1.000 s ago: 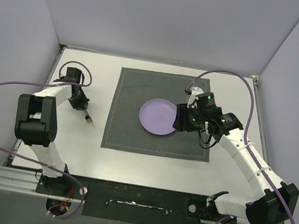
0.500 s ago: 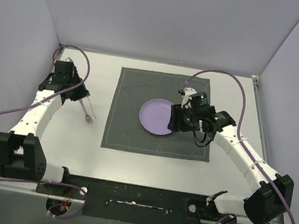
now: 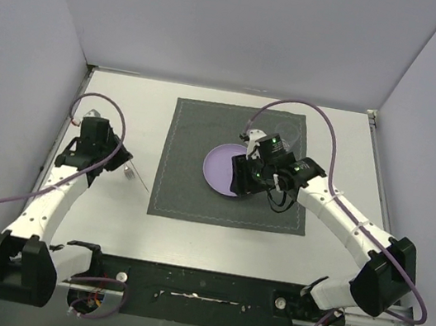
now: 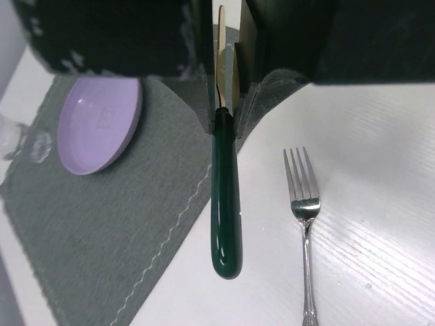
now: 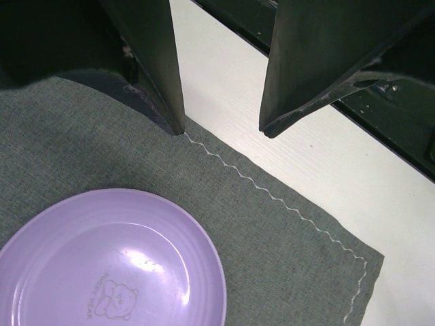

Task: Set the dinner table for one person
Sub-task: Pick up the knife at the center of the board, then place the knife at the center of the board.

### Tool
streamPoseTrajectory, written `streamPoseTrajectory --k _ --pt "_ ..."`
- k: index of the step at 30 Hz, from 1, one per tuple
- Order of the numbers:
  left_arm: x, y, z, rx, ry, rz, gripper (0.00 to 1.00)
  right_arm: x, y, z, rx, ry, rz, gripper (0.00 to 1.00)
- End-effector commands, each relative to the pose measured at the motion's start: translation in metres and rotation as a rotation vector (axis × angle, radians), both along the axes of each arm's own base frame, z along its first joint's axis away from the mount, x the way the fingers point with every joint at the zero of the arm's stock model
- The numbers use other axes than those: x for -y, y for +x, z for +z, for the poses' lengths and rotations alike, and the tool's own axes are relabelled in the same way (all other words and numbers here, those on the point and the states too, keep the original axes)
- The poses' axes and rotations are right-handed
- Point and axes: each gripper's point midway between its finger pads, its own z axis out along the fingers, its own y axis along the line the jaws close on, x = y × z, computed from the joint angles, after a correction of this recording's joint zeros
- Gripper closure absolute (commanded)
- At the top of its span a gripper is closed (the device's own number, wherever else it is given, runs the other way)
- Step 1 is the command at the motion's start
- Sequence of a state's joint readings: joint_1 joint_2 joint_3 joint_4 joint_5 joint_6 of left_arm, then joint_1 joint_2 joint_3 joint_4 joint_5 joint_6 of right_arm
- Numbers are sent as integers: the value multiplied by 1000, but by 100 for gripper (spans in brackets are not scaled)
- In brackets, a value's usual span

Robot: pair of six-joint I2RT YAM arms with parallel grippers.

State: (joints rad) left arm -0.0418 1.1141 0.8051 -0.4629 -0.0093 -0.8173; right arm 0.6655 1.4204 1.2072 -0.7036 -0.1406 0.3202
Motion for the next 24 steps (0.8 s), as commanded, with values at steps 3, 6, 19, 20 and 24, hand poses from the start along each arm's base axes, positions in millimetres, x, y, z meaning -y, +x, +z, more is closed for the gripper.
streamPoseTrajectory --k 3,6,19,20,24 --pt "-13 21 38 208 -210 340 100 -23 7 22 77 25 26 51" --pt "-16 25 34 199 -289 444 100 -23 6 22 77 11 26 51" --pt "6 25 -42 51 -599 776 100 -20 -4 29 86 3 31 52" --pt "13 24 -49 37 -617 784 100 -21 -5 29 86 2 33 52" --pt "38 14 -69 -5 -619 803 100 -21 -8 29 87 -5 35 52"
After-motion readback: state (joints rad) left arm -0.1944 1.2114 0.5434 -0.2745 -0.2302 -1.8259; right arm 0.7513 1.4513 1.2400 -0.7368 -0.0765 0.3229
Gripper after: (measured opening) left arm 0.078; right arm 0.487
